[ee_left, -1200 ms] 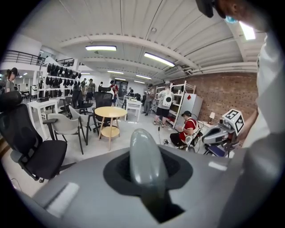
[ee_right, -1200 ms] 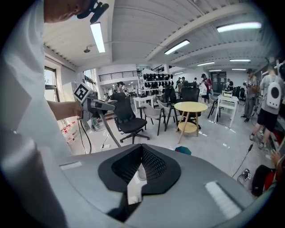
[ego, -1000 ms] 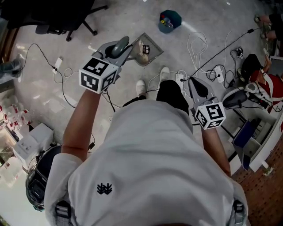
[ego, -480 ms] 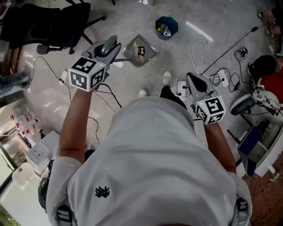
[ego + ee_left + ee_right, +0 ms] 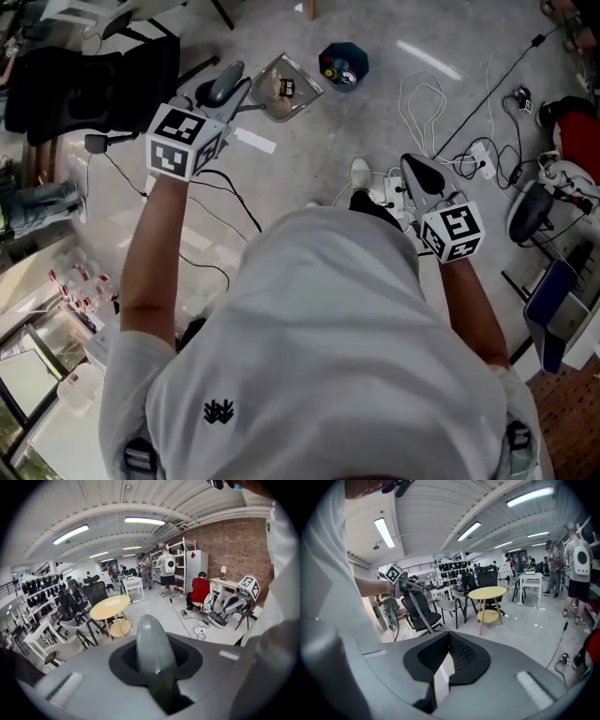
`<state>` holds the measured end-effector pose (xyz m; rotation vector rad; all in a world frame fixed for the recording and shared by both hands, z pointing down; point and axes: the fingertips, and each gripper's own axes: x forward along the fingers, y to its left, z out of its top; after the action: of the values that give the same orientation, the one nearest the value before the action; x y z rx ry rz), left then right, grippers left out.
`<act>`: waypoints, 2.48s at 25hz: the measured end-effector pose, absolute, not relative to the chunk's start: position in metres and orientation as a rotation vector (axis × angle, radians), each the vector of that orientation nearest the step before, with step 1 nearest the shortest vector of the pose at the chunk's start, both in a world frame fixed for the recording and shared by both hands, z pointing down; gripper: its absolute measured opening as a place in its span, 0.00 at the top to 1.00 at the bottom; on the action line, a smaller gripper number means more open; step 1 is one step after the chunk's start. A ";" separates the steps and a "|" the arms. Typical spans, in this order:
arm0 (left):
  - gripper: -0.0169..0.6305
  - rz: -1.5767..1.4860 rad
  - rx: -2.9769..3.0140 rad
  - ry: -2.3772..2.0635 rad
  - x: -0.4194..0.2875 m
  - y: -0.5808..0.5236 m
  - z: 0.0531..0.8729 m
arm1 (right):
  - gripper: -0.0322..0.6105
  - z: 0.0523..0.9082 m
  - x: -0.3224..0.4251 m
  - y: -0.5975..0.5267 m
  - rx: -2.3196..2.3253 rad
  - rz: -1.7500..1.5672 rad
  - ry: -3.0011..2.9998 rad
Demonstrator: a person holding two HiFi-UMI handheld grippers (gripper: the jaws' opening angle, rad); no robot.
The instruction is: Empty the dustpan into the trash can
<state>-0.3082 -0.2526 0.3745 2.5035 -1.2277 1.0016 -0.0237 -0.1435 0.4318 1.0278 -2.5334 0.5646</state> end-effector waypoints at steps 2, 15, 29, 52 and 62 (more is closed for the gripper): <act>0.78 1.050 2.523 -1.222 -0.301 -0.267 0.374 | 0.95 0.433 -0.014 -0.147 1.063 0.578 -2.531; 0.78 1.192 2.614 -1.179 -0.259 -0.325 0.373 | 0.95 0.444 0.033 -0.147 1.186 0.640 -2.483; 0.78 1.351 2.661 -1.133 -0.219 -0.365 0.395 | 0.95 0.449 0.069 -0.140 1.272 0.674 -2.449; 0.85 1.925 2.621 -1.044 -0.172 -0.425 0.453 | 0.95 0.465 0.137 -0.152 1.400 0.731 -2.394; 0.89 1.981 2.538 -1.046 -0.174 -0.441 0.470 | 0.95 0.472 0.152 -0.159 1.397 0.749 -2.394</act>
<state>-0.1740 -0.4406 0.4697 2.5377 -1.0461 1.9806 0.1515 -0.1589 0.4715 1.3965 -2.3944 0.7487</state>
